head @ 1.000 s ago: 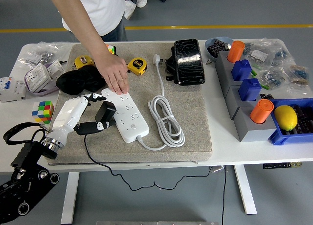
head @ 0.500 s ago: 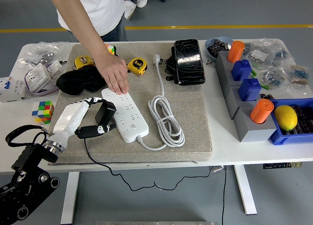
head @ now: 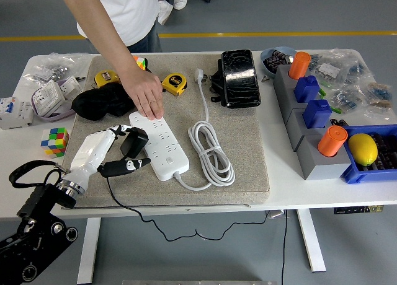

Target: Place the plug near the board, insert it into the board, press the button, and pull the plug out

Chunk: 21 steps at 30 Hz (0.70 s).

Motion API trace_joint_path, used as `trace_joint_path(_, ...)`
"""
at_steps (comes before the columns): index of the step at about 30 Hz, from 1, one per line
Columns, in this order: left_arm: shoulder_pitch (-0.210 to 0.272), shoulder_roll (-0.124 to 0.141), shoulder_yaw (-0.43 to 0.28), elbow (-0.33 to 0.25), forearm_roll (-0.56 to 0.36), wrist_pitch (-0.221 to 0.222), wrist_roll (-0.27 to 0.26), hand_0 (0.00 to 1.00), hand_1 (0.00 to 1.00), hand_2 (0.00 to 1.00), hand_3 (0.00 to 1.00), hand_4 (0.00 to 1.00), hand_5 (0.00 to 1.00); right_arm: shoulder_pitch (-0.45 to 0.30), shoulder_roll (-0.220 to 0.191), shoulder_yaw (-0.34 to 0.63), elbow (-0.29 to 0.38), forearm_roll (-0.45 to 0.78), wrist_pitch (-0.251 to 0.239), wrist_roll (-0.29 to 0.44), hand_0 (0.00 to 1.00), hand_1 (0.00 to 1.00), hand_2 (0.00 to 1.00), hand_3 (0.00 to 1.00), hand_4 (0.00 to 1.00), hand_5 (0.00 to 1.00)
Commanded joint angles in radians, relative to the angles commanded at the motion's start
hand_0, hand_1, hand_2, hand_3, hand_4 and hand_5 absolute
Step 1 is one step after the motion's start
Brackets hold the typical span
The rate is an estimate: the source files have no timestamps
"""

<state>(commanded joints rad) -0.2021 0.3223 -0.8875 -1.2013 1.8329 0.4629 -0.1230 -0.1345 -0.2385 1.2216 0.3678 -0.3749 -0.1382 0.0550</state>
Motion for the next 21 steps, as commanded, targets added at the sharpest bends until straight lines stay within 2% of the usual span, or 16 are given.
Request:
trace_joint_path(6, -0.005, 0.000, 0.010, -0.011, -0.001, -0.004, -0.003, 0.572, 0.667, 0.682, 0.705, 0.998, 0.601, -0.001, 0.001, -0.001, -0.001, 0.001, 0.000, 0.000, 0.548, 0.638, 0.588, 0.518, 0.879, 0.414)
trace_joint_path(21, -0.055, -0.008, 0.050, -0.008, 0.018, -0.020, 0.019, 0.563, 0.659, 0.678, 0.709, 0.998, 0.600, 0.000, 0.004, 0.002, -0.001, 0.001, 0.000, 0.002, 0.550, 0.638, 0.587, 0.518, 0.878, 0.413)
